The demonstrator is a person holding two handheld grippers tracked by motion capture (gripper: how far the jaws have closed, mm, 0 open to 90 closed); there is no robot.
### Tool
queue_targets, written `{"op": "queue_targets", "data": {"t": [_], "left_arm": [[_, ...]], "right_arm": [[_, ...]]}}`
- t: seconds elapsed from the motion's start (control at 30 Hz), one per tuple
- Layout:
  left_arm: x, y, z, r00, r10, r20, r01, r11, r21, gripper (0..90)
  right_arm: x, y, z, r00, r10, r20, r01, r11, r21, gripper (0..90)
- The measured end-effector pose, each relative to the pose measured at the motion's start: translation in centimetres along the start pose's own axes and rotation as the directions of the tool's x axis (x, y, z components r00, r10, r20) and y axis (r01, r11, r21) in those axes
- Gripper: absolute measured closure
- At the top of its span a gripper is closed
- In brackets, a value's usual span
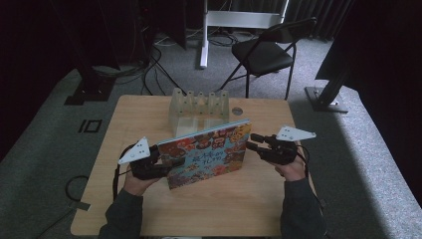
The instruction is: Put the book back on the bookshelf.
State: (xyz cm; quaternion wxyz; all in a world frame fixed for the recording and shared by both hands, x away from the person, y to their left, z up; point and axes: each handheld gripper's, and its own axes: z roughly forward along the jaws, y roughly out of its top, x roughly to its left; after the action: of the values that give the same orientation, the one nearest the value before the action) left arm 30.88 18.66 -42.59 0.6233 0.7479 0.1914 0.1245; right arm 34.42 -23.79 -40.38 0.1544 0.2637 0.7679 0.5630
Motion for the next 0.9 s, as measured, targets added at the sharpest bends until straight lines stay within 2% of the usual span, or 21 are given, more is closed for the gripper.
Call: {"op": "queue_targets", "data": {"t": [0.13, 0.2, 0.37, 0.47, 0.9], "left_arm": [[-0.2, -0.2, 0.3, 0.9998, 0.019, 0.012, -0.019, 0.9997, 0.012, 57.9], [-0.5, -0.3, 0.7, 0.9989, 0.045, -0.01, -0.044, 0.9986, 0.03, 59.4], [-0.6, -0.6, 1.4, 0.999, 0.044, 0.002, -0.044, 0.9986, 0.029, 61.1], [-0.7, -0.7, 1.6, 0.9983, 0.057, 0.005, -0.058, 0.998, 0.025, 63.6], [-0.7, -1.2, 2.2, 0.9975, 0.059, 0.039, -0.059, 0.9983, -0.003, 67.2]], "right_arm": [[-0.1, -0.2, 0.0, 1.0, 0.007, 0.005, -0.007, 1.0, 0.005, 60.2], [-0.2, -0.4, 0.1, 0.9999, 0.01, 0.005, -0.01, 1.0, 0.009, 60.0], [-0.4, -0.8, 0.1, 0.9998, 0.013, 0.015, -0.013, 1.0, 0.026, 59.6], [-0.5, -1.0, -0.1, 0.9996, 0.016, 0.022, -0.016, 0.999, 0.028, 59.5], [-0.8, -1.9, -0.1, 0.9989, 0.03, 0.037, -0.032, 0.998, 0.048, 59.3]]}}
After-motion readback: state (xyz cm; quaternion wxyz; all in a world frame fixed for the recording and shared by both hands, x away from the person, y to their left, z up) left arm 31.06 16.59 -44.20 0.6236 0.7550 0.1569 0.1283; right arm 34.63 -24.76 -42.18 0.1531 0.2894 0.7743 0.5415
